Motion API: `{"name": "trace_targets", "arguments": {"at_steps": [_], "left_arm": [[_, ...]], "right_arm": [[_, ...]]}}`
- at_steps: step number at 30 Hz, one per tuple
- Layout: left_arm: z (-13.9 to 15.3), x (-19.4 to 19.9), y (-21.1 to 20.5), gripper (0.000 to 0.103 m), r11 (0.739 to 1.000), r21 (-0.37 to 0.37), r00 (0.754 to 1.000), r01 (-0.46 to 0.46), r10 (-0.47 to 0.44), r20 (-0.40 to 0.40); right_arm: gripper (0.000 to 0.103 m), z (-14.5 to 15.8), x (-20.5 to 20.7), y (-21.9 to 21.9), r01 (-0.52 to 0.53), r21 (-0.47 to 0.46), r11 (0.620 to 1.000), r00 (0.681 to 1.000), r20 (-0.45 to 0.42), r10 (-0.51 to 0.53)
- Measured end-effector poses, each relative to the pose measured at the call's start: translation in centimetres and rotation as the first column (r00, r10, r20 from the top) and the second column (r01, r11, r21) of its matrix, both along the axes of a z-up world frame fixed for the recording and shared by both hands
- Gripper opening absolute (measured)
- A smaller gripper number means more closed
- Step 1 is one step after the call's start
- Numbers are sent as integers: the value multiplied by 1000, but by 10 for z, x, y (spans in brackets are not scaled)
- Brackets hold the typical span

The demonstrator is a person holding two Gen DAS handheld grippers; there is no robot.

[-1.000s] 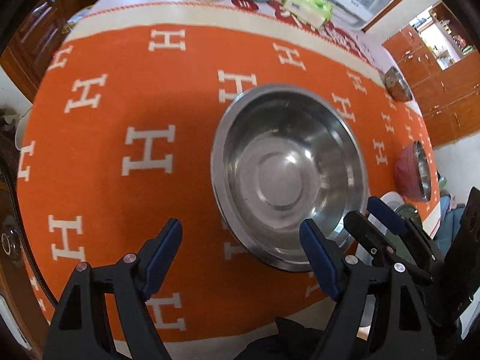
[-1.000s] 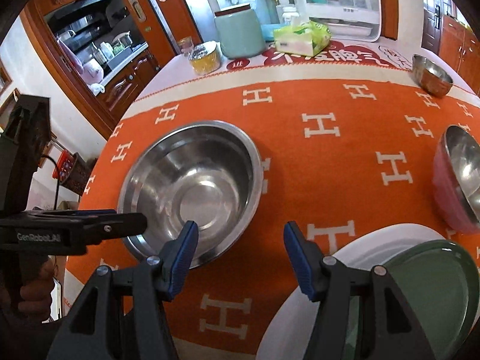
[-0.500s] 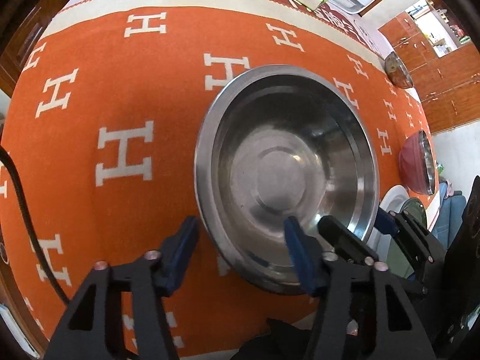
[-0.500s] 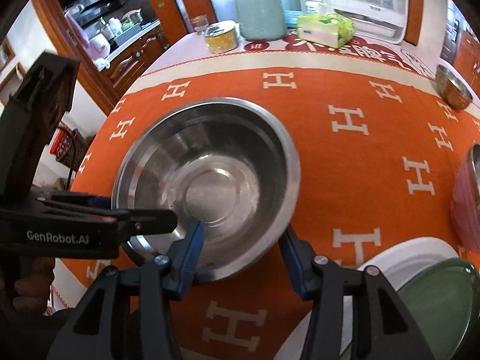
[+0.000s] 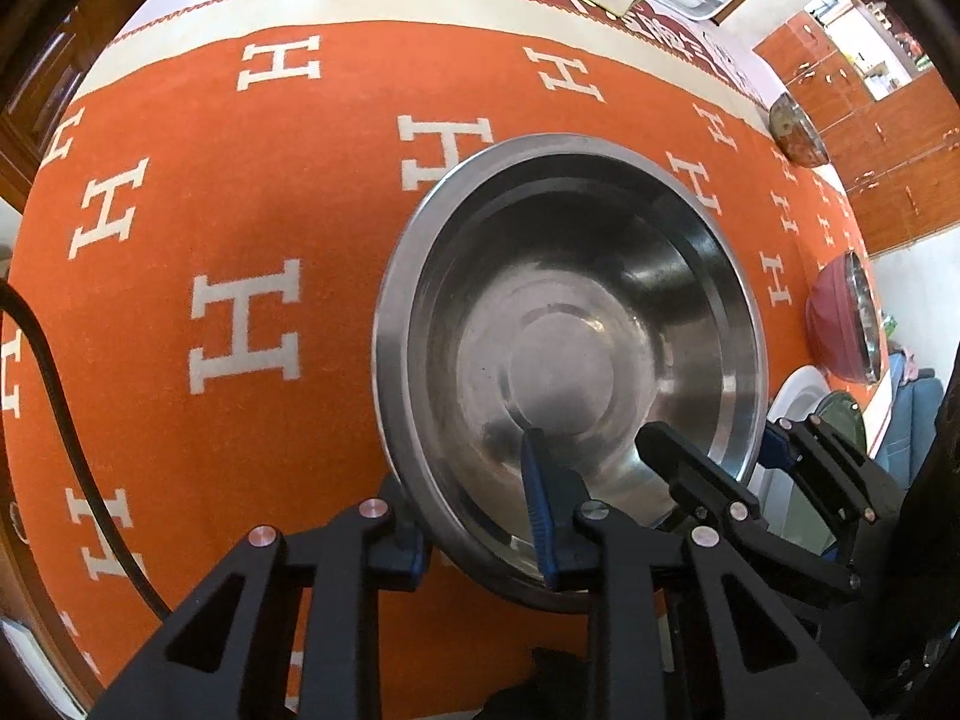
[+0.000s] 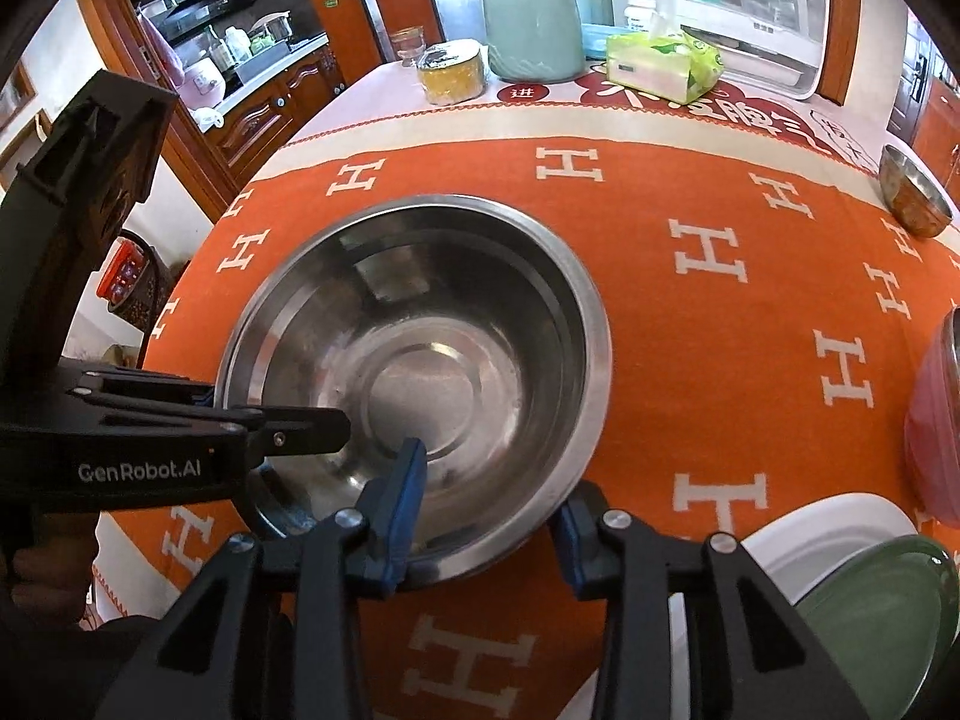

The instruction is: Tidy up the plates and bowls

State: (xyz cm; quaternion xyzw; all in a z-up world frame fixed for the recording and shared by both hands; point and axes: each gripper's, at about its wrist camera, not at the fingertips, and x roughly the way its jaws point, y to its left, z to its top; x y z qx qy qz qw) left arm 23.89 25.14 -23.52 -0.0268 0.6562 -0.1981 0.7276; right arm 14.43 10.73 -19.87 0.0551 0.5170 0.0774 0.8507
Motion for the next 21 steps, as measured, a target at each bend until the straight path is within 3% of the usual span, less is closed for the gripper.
{"name": "trace_targets", "arguments": {"at_steps": [7,21], "left_arm": [[11,-12,-11,24,999,19,999,28,-29,33],[65,-50,-17,24,999,-3,982,49,-48,183]], "right_arm": [[37,12,-9,-2,2,-14,1000,999,54,-1],[37,50,-44,-16,12,-8,1000,974,226,-10]]}}
